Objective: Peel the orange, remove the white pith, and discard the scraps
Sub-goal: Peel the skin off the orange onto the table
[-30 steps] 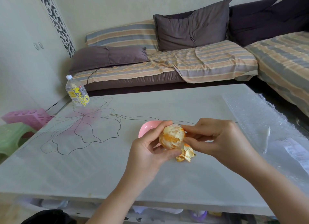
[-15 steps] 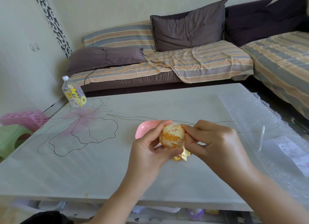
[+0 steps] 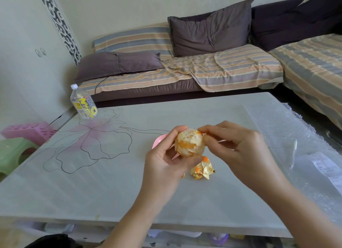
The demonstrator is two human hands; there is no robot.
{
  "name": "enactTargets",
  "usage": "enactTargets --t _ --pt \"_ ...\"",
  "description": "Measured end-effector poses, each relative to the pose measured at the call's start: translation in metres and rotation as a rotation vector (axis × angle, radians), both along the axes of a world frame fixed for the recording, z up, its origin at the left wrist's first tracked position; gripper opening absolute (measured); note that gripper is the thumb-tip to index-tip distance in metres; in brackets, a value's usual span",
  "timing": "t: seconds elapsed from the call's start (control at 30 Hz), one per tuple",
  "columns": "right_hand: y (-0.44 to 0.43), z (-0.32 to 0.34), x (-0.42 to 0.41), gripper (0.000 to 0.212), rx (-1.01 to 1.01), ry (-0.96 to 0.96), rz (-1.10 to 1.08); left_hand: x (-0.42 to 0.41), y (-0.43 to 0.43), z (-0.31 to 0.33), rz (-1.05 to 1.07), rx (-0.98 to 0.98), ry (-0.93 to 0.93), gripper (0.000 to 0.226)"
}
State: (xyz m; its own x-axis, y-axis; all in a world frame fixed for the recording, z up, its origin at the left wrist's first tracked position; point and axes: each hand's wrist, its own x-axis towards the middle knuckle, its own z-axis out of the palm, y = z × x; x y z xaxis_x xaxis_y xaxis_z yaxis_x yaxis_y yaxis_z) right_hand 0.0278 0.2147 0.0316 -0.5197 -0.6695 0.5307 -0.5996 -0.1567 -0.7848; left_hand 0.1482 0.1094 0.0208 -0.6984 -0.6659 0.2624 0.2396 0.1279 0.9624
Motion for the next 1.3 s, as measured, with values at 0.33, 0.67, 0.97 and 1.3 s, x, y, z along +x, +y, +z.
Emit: enactTargets --t 0.33,0.67,0.97,1.3 --pt "-0.006 -0.002 0.008 0.015 -0.059 0.239 -0.092 0.001 -0.006 -0.005 0.027 0.125 0.029 0.049" --pt "-0.018 -0.004 0.021 0.020 -0.006 0.373 -0.299 -0.008 -0.004 -0.010 0.168 0.172 -0.025 0.037" --pt "-0.016 0.011 0.019 0.006 0.050 -0.241 -0.175 -0.010 -0.006 -0.006 0.081 0.209 -0.014 0.038" --pt "-0.018 0.009 0.010 0.009 -0.037 -0.769 0.078 -0.011 -0.013 -0.009 -0.146 0.389 0.052 0.070"
